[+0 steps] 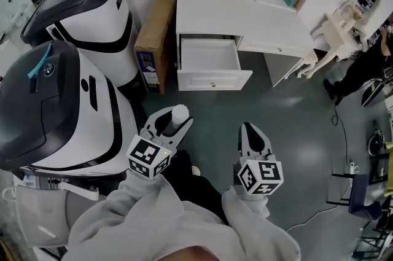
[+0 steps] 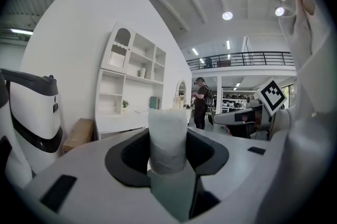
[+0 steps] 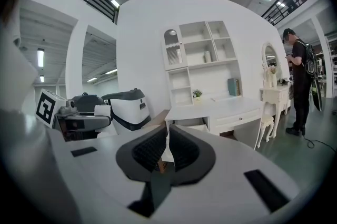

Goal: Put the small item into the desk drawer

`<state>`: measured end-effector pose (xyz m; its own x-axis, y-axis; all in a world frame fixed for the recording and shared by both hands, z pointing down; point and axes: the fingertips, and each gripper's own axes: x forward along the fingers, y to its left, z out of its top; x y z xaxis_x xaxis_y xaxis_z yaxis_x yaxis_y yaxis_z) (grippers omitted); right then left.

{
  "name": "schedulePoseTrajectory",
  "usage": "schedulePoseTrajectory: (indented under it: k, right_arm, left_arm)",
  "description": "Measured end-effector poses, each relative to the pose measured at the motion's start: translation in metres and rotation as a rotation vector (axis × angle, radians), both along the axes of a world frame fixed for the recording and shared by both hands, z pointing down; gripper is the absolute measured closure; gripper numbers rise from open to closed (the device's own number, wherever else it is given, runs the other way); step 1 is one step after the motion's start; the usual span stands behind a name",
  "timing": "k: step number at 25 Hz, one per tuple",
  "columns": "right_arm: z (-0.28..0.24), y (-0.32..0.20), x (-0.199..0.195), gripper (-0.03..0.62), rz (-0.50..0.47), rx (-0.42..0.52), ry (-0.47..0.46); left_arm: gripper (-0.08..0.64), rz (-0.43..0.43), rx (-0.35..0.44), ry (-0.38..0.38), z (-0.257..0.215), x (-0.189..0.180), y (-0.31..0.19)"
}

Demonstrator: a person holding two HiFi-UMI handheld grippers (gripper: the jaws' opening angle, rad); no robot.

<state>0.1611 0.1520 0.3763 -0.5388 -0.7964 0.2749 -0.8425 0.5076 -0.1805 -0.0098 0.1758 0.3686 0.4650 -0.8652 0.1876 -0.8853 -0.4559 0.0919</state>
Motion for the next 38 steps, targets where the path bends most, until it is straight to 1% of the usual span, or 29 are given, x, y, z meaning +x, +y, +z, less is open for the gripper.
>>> schedulePoseTrajectory:
  k: [4,8,14,19,24,32,38]
  right_arm:
    - [0.001,0.001,-0.001,0.551,-0.011,0.002,-0.023]
    - [0.005,-0.007,-0.004,0.552,-0.03,-0.007,-0.021]
    - [0.006,-0.032,-0.009,0.551,-0.048,-0.014,-0.009]
    - [0.007,-0.071,-0.012,0.551,-0.049,-0.029,-0.008]
    - [0.008,-0.119,-0.021,0.552,-0.05,-0.036,0.003]
    - [-0.006,-0.196,-0.029,0.552,-0.01,-0.028,0.008]
    - [-0.005,-0.235,-0.035,0.551,0.008,-0.038,0.02]
  left_arm:
    - [0.368,-0.015,-0.006,-0.006,0.003,-0.001,0.002]
    - [0.368,-0.03,-0.01,-0.005,0.006,-0.003,-0.004]
    - [0.368,-0.031,-0.018,0.006,0.007,-0.004,-0.034]
    - [0.368,-0.021,-0.017,0.006,0.006,-0.005,-0.076]
    - [0.368,-0.015,-0.022,0.013,0.007,-0.013,-0.129]
    - [0.368,0.018,-0.01,0.0,-0.007,-0.023,-0.213]
    - [0.368,0.031,-0.017,0.011,-0.007,-0.031,-0.255]
